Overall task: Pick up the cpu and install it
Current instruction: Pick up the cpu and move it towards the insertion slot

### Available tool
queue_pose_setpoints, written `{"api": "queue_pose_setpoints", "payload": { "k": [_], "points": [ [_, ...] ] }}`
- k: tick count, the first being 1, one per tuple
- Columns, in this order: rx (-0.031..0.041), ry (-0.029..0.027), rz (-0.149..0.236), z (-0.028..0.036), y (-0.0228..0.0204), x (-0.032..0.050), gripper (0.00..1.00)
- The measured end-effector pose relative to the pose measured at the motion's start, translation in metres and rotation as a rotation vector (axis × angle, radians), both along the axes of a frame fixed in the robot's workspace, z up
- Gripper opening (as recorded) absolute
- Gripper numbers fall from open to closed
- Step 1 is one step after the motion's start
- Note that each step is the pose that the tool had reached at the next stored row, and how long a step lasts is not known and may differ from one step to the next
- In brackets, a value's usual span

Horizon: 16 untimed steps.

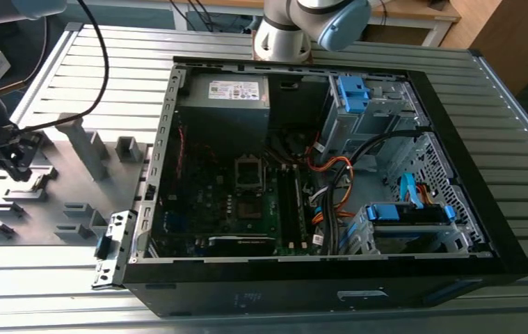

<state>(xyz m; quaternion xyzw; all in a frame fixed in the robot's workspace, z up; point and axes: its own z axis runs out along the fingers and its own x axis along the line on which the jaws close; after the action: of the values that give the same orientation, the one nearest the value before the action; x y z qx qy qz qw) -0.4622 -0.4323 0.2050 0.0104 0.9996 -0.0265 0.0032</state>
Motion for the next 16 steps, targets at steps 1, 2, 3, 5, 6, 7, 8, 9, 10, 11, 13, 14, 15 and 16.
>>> {"api": "queue_pose_setpoints", "payload": {
  "k": [1,2,3,5,6,7,8,9,10,11,13,14,15,16],
  "points": [
    [-0.0001,0.0000,0.000,0.0000,0.0000,0.0000,0.16],
    [-0.0001,0.0000,0.000,0.0000,0.0000,0.0000,0.23],
    [-0.0002,0.0000,0.000,0.0000,0.0000,0.0000,0.29],
    [-0.0003,0.0000,0.000,0.0000,0.0000,0.0000,0.35],
    [-0.0003,-0.0001,0.000,0.0000,0.0000,0.0000,0.35],
    [-0.0004,0.0000,0.000,0.0000,0.0000,0.0000,0.41],
    [-0.0005,-0.0001,0.000,0.0000,0.0000,0.0000,0.41],
    [-0.0005,-0.0001,0.000,0.0000,0.0000,0.0000,0.47],
    [-0.0005,0.0000,0.000,0.0000,0.0000,0.0000,0.47],
    [-0.0007,-0.0016,0.000,-0.0004,0.0000,-0.0001,0.47],
    [-0.0007,-0.0184,0.000,-0.0015,0.0002,-0.0012,0.47],
    [-0.0010,-0.0265,0.000,-0.0020,0.0002,-0.0018,0.47],
    [-0.0012,-0.0326,0.000,-0.0027,0.0003,-0.0023,0.47],
    [-0.0012,-0.0332,0.000,-0.0028,0.0003,-0.0024,0.47]
  ]
}}
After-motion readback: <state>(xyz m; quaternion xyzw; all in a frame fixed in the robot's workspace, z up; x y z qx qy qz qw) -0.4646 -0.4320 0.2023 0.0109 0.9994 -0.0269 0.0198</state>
